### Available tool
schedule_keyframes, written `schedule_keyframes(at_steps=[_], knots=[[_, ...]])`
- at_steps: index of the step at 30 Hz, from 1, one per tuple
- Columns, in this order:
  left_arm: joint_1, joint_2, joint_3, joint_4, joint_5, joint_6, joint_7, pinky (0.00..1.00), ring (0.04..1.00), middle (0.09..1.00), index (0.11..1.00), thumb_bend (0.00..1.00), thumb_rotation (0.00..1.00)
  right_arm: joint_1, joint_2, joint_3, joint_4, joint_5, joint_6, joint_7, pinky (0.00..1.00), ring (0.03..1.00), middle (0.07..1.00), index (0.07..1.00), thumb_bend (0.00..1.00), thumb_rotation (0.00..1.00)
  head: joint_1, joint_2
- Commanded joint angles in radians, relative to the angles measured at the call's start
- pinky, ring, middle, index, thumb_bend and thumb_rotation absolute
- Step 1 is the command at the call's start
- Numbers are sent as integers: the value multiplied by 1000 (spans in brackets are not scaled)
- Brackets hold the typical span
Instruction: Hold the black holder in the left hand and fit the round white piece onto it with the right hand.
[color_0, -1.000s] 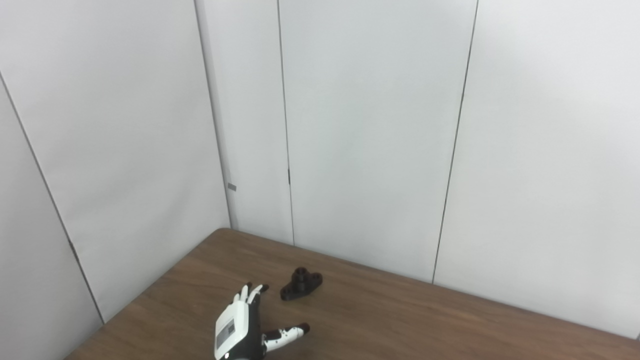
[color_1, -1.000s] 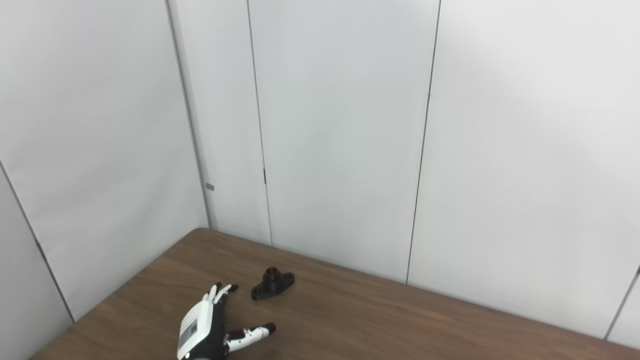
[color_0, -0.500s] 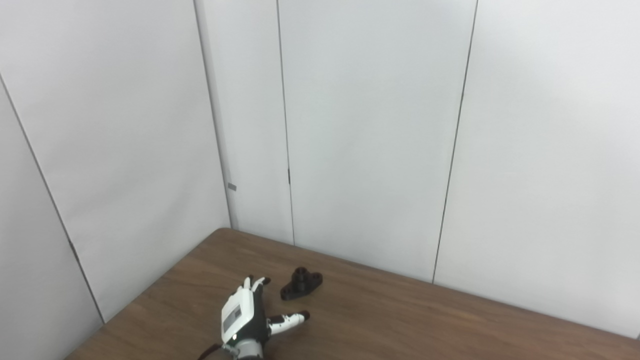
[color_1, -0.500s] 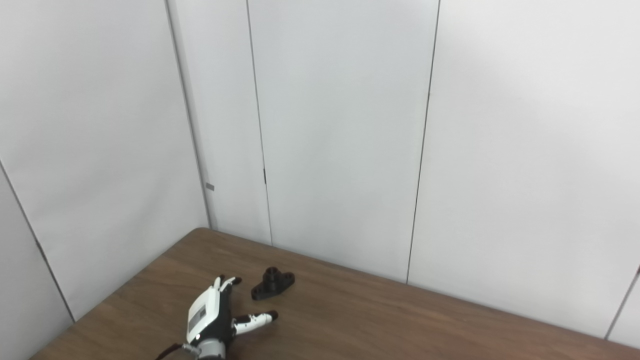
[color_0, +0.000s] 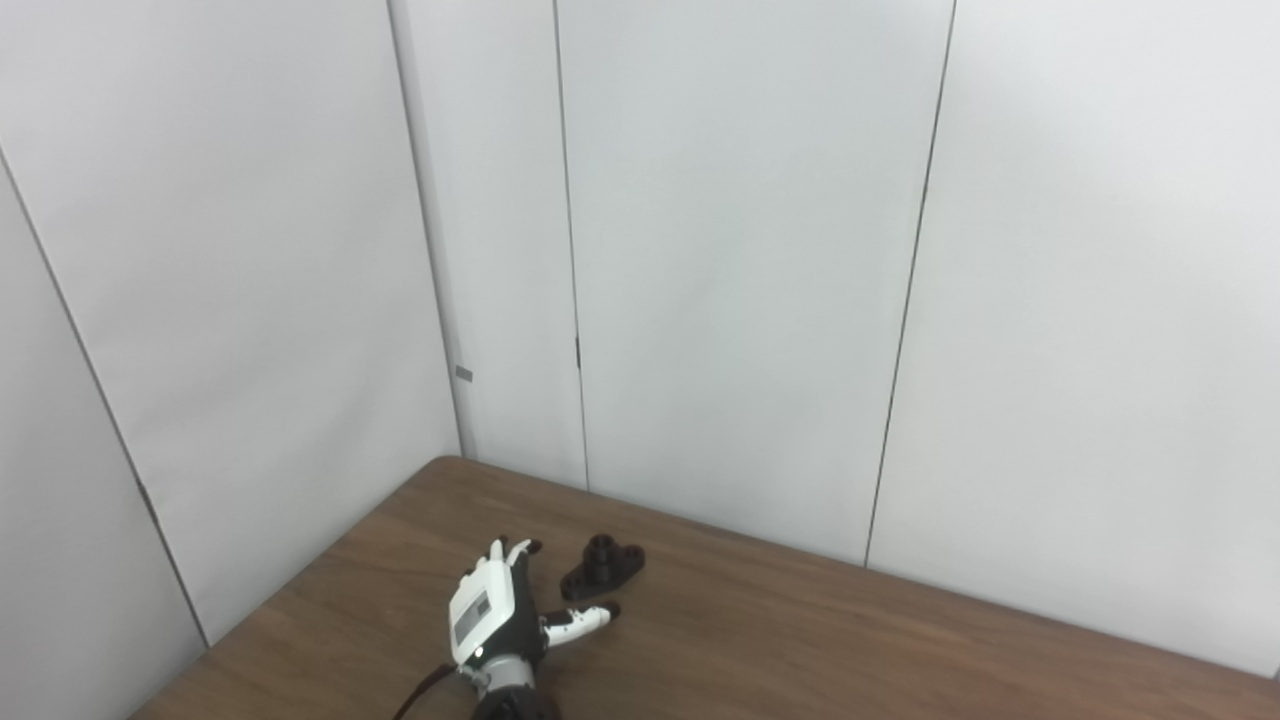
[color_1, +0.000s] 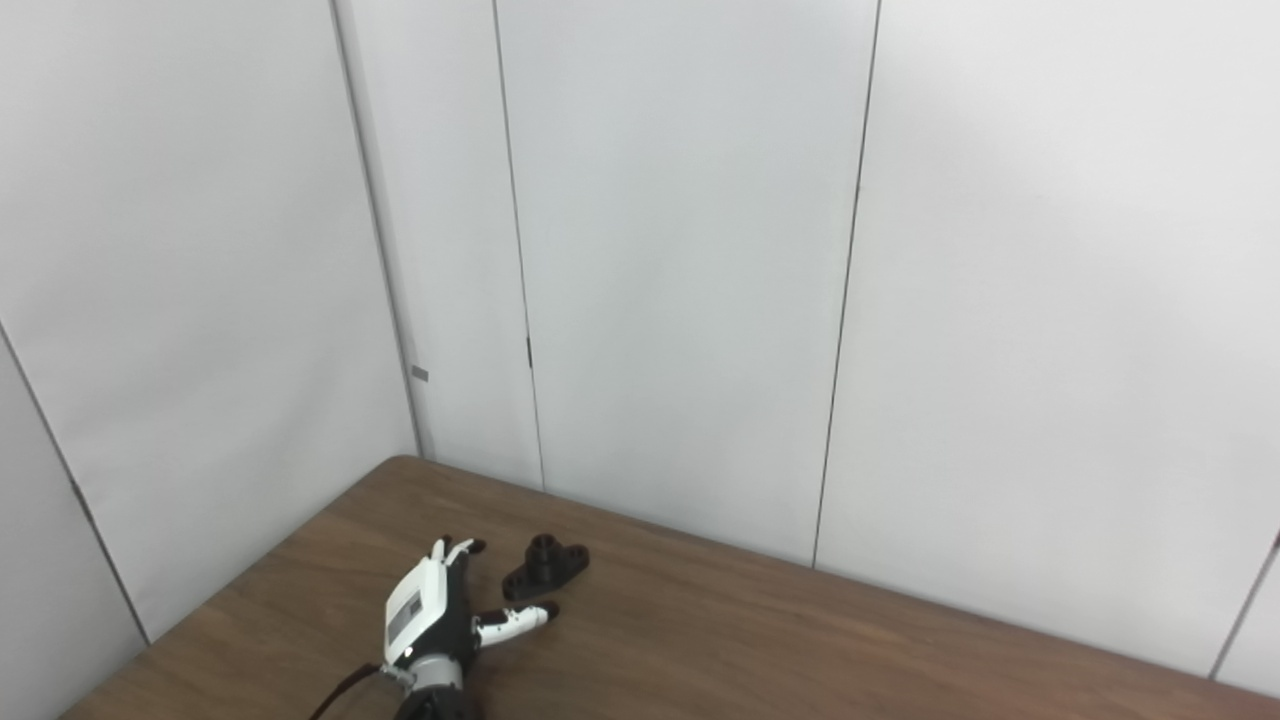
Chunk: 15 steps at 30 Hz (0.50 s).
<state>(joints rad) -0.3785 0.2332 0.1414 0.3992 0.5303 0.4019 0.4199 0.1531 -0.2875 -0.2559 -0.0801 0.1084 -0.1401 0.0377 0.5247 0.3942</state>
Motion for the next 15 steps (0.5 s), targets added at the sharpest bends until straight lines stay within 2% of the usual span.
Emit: schedule_keyframes(at_steps=[1,7,9,15], knots=[[-26,6,-7,31,-37,-4,-20,1000,1000,1000,857,1000,367,17,-1,-9,-31,7,-11,0,955,972,977,914,897,821,-1,2],[-42,8,-22,75,-48,-61,3,1000,1000,997,837,992,336,25,6,-10,-34,3,-17,-7,924,968,968,909,900,821,-8,3],[-47,7,-26,87,-48,-69,9,1000,1000,990,829,993,328,27,6,-11,-34,6,-20,-6,942,971,965,906,895,823,-9,3],[-56,5,-45,89,-52,-36,8,998,983,985,814,986,301,35,10,-11,-42,3,-23,-8,960,969,967,907,890,823,-21,10]])
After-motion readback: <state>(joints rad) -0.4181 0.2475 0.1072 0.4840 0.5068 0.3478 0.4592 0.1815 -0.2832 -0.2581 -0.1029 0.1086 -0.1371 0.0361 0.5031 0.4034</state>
